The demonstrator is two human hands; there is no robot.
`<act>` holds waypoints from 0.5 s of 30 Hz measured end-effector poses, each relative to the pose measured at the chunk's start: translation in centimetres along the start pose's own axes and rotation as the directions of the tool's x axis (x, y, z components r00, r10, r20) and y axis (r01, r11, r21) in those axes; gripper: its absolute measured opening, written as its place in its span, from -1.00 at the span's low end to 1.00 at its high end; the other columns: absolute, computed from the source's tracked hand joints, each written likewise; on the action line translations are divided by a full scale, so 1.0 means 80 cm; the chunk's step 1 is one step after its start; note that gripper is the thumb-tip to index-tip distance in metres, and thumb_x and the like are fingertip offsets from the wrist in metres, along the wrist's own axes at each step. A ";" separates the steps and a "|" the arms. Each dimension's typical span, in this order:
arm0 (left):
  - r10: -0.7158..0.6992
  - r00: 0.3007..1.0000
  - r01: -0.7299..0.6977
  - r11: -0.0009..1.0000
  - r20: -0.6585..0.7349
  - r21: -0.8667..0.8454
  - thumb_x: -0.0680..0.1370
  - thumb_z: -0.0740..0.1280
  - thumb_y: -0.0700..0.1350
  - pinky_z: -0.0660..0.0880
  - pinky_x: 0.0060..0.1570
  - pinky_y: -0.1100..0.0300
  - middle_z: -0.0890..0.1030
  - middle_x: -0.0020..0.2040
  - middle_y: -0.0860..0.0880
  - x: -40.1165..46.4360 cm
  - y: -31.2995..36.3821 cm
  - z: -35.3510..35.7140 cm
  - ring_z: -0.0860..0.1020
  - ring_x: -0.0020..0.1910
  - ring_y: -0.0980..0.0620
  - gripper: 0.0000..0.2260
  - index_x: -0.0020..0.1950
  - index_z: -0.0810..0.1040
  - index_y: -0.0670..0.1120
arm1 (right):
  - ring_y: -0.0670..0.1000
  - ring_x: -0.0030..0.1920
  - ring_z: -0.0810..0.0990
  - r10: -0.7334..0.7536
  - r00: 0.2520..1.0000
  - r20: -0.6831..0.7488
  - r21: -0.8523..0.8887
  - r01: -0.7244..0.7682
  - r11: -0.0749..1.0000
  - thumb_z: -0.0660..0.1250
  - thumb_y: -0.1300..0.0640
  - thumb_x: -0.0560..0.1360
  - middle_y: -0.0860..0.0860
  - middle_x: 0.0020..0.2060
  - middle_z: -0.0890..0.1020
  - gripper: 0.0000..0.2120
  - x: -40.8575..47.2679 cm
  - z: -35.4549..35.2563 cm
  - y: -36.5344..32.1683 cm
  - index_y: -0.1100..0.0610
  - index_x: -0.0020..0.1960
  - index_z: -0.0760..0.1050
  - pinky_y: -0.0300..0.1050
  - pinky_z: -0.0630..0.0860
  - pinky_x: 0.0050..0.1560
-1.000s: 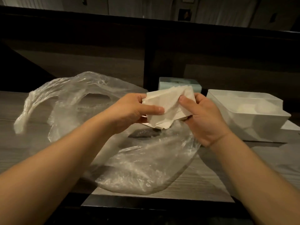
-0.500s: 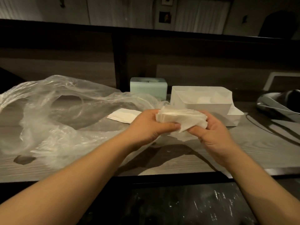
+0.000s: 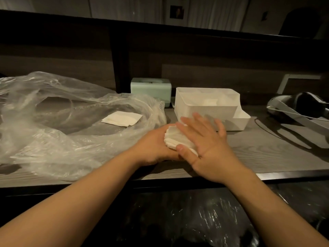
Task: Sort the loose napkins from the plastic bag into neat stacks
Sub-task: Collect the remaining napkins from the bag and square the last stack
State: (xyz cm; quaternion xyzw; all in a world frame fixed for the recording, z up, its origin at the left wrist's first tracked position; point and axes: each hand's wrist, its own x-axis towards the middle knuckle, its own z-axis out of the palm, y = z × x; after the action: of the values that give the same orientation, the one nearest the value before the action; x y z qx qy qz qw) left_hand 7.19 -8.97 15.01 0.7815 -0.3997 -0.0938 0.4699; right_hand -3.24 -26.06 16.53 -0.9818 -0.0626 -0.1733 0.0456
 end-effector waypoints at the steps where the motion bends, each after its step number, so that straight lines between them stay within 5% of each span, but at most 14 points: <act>1: 0.016 1.000 -0.016 1.000 0.001 0.009 0.37 0.66 -0.10 0.43 0.03 0.49 0.62 0.09 0.40 0.000 -0.001 0.000 0.58 0.07 0.38 -0.42 0.21 0.47 0.31 | -0.12 0.62 -0.18 -0.018 0.999 0.036 -0.050 0.020 0.999 -0.24 -0.39 0.52 -0.20 0.62 0.08 -0.27 0.002 0.000 -0.002 -0.19 0.63 0.06 0.20 -0.35 0.54; 6: -0.011 0.999 0.009 0.998 -0.031 -0.070 0.35 0.63 0.00 0.54 0.07 0.30 0.70 0.05 0.21 0.003 -0.012 0.001 0.64 0.04 0.23 -0.52 0.23 0.60 0.15 | -0.18 0.60 -0.12 -0.015 0.996 0.084 -0.048 0.019 0.999 -0.24 -0.44 0.48 -0.28 0.59 0.13 -0.25 0.007 -0.004 0.001 -0.24 0.62 0.03 0.20 -0.34 0.53; 10: -0.015 0.999 0.011 0.995 -0.032 -0.100 0.44 0.60 -0.06 0.53 -0.02 0.31 0.72 -0.04 0.17 0.003 -0.013 0.002 0.63 -0.07 0.25 -0.70 0.09 0.63 0.18 | -0.14 0.52 0.07 -0.063 0.998 0.015 0.020 0.063 0.998 -0.10 -0.42 0.50 -0.28 0.49 0.29 -0.36 0.009 -0.004 0.007 -0.30 0.53 0.23 0.13 -0.12 0.53; 15: -0.048 0.998 0.044 0.990 -0.033 -0.136 0.50 0.56 0.01 0.46 -0.22 0.22 0.66 -0.22 0.07 0.003 -0.013 0.002 0.55 -0.26 0.15 -0.83 0.05 0.68 0.04 | -0.10 0.26 0.30 0.059 0.987 -0.146 0.232 -0.024 0.972 0.01 -0.36 0.49 -0.26 0.12 0.46 -0.48 0.028 -0.006 0.005 -0.27 0.32 0.51 -0.08 0.10 0.20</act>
State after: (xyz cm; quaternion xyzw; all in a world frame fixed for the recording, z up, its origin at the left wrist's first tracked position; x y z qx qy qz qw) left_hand 7.83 -9.04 14.10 0.7585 -0.3656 -0.1171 0.5266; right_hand -1.26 -26.28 17.75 -0.9549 -0.0578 -0.2384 0.1671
